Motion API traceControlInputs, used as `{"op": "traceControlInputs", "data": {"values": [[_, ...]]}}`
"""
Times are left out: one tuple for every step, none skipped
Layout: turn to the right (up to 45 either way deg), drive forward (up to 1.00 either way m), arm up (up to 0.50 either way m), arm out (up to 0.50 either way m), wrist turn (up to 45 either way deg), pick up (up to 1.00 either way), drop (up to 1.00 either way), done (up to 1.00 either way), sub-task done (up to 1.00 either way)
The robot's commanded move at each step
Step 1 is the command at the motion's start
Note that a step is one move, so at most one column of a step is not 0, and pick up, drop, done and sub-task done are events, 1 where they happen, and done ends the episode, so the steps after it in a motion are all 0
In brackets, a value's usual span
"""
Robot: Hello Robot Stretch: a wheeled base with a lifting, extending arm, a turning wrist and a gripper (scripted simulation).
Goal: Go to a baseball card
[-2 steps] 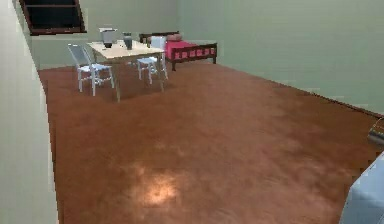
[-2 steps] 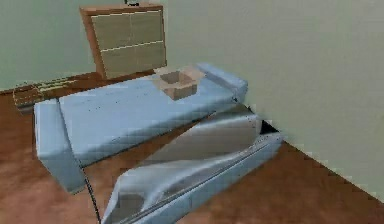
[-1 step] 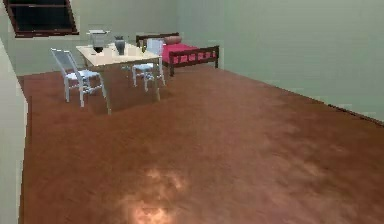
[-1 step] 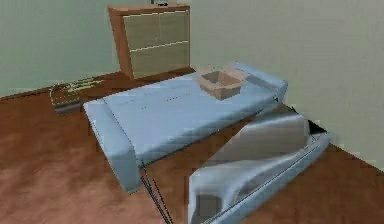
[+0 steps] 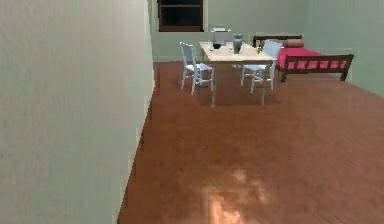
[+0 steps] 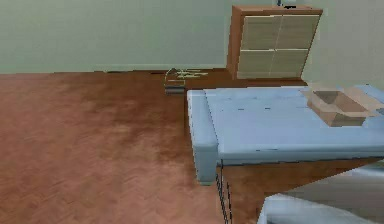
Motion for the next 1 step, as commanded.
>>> {"op": "traceControlInputs", "data": {"values": [[0.0,1.00,0.00,0.00,0.0,0.00,0.00,0.00,0.00]]}}
